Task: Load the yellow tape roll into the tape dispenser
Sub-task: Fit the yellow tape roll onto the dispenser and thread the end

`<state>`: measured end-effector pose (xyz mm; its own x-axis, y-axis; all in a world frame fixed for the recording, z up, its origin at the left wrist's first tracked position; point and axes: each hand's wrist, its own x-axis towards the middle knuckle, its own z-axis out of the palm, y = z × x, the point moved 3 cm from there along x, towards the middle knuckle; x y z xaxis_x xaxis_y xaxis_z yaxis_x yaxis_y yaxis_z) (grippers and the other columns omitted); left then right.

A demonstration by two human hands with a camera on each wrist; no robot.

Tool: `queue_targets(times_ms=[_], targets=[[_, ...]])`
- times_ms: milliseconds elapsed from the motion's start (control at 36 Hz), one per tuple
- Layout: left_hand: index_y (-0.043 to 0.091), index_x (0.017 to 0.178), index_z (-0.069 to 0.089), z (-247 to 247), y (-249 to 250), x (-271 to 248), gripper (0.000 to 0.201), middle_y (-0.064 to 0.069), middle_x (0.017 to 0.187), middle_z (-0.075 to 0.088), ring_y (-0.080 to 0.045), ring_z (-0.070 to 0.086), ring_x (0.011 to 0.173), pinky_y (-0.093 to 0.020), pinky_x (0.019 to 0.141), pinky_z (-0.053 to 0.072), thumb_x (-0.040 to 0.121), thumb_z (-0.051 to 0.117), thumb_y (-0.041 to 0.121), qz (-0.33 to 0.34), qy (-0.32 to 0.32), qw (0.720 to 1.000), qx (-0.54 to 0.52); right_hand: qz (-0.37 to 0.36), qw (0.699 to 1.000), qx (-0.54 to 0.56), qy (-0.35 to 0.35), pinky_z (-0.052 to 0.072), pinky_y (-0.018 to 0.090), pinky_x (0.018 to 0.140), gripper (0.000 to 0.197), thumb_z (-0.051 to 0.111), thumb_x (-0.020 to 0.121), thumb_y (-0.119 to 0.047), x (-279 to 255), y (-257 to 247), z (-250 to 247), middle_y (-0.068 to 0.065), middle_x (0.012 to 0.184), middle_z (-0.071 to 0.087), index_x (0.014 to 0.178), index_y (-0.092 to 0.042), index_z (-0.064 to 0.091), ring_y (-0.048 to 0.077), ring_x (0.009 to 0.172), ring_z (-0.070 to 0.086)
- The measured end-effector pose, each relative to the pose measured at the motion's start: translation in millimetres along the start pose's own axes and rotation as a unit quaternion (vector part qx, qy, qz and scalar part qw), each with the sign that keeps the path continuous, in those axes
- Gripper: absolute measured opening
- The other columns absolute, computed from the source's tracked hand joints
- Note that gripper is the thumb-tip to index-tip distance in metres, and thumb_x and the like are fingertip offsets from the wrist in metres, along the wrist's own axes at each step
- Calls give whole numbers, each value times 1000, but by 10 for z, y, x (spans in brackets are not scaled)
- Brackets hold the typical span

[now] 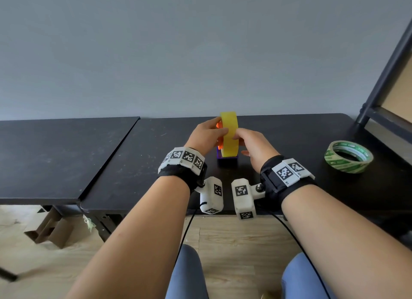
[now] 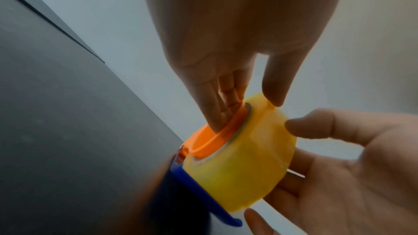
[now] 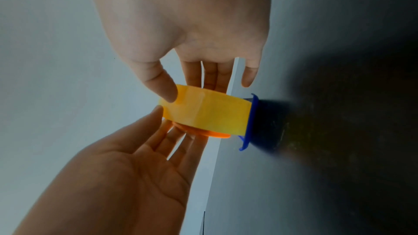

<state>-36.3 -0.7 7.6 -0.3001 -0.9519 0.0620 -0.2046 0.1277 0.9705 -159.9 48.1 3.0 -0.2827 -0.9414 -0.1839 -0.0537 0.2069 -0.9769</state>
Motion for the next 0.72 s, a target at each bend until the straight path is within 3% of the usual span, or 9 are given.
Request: queue_targets(times_ms=[56, 139, 194, 306, 444, 555, 639, 722], targets=[[33, 102, 67, 19, -14, -2, 23, -6, 96, 65, -29, 66, 97, -52, 98, 52, 86, 61, 17, 2, 10, 1000, 10, 0, 1000, 6, -2, 44, 39, 91, 13, 56, 85, -15, 10, 14, -7, 9, 107, 67, 92, -12, 65, 25, 105, 62], [20, 123, 64, 23, -34, 21, 41, -5, 100, 69, -33, 68, 104, -52, 96, 53, 83, 60, 28, 5, 42, 999, 22, 10, 1000, -1, 3, 43, 46, 104, 12, 56, 84, -14, 29, 13, -13, 12, 116, 66, 93, -11, 64, 28, 114, 59], [16, 123, 64, 23, -9, 17, 36, -11, 107, 72, -32, 68, 105, -51, 96, 53, 90, 57, 28, 17, 53, 998, 33, 20, 1000, -8, 4, 42, 48, 106, 13, 56, 85, -12, 35, 15, -14, 13, 119, 64, 95, -9, 63, 28, 117, 57], [24, 96, 71, 29, 21, 28, 22, -19, 101, 72, -38, 68, 98, -53, 90, 55, 86, 55, 36, 27, 66, 995, 63, 20, 1000, -1, 3, 44, 46, 103, 15, 56, 83, -11, 46, 31, -13, 16, 123, 63, 96, -9, 63, 28, 117, 57], [17, 121, 67, 23, 13, 97, 47, -8, 99, 74, -26, 70, 93, -46, 88, 58, 86, 53, 44, 24, 82, 993, 84, 24, 1000, 2, 2, 43, 45, 102, 30, 57, 82, -12, 47, 36, -16, 13, 125, 61, 111, -6, 63, 27, 118, 55], [17, 121, 67, 12, -3, 115, 46, -7, 102, 73, -27, 70, 96, -46, 88, 57, 86, 54, 43, 20, 88, 993, 82, 24, 1000, -2, 6, 43, 45, 102, 35, 57, 82, -13, 43, 34, -12, 12, 123, 62, 115, -5, 63, 27, 116, 56], [16, 118, 69, 4, -3, 118, 40, -6, 96, 73, -27, 70, 93, -47, 87, 58, 89, 54, 40, 23, 89, 993, 79, 20, 1000, -3, 12, 43, 44, 102, 27, 56, 83, -14, 41, 37, -14, 11, 119, 63, 107, -7, 65, 26, 115, 57], [16, 123, 66, -4, -22, 136, 39, -6, 101, 72, -26, 70, 95, -46, 87, 58, 92, 55, 38, 17, 88, 993, 72, 13, 1000, -4, 8, 43, 41, 100, 10, 56, 85, -23, 23, 24, -7, 5, 112, 65, 88, -19, 64, 21, 108, 59]])
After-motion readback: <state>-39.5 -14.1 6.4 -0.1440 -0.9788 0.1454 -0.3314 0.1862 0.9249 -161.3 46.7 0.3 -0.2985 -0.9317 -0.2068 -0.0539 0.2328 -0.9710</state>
